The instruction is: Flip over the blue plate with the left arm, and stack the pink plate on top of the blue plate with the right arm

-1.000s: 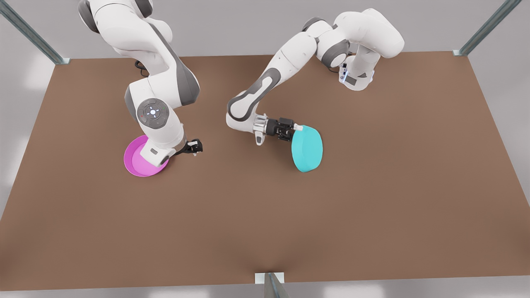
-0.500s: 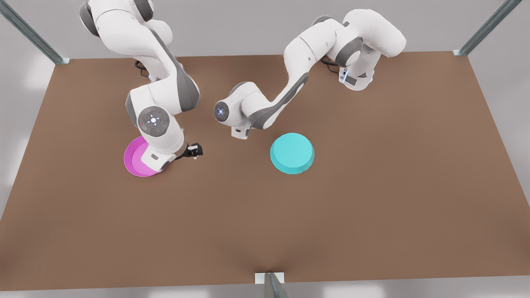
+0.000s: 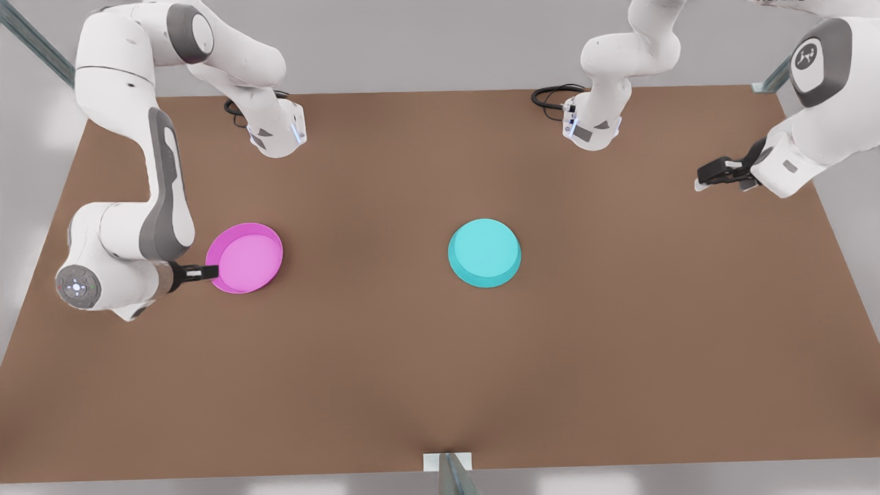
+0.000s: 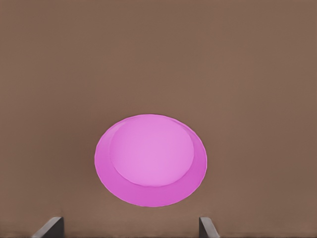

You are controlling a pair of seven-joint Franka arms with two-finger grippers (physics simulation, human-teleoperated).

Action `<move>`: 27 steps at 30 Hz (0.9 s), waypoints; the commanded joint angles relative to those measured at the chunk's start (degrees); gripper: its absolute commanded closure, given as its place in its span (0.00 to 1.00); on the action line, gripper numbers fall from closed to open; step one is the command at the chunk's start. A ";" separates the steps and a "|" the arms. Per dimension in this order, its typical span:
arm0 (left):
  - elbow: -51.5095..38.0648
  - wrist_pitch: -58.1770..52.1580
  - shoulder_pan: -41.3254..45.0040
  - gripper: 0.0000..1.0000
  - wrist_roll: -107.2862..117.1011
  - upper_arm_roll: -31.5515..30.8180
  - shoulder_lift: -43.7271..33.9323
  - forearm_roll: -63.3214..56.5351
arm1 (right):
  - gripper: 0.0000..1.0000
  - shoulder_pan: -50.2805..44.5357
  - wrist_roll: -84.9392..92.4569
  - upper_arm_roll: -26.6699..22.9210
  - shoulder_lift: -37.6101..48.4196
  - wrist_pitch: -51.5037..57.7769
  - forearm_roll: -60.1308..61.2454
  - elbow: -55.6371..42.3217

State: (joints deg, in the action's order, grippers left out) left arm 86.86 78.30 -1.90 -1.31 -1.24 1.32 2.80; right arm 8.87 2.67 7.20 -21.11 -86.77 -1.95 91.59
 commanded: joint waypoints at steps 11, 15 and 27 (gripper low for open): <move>1.29 3.79 -0.74 0.00 -0.27 -0.08 6.68 -9.04 | 0.00 6.69 7.18 0.09 3.27 -9.74 2.47 11.15; 1.21 3.87 -0.73 0.00 -0.27 -0.08 6.77 -9.04 | 0.00 7.65 11.57 0.09 0.02 -8.68 4.32 11.50; 1.29 3.61 -0.73 0.00 -0.27 -0.08 6.77 -9.04 | 0.00 12.40 23.52 0.00 -7.63 -15.01 4.06 10.89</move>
State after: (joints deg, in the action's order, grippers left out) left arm 88.15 81.91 -2.60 -1.58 -1.32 8.09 -6.23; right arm 21.65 26.77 7.20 -29.06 -102.35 2.18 102.48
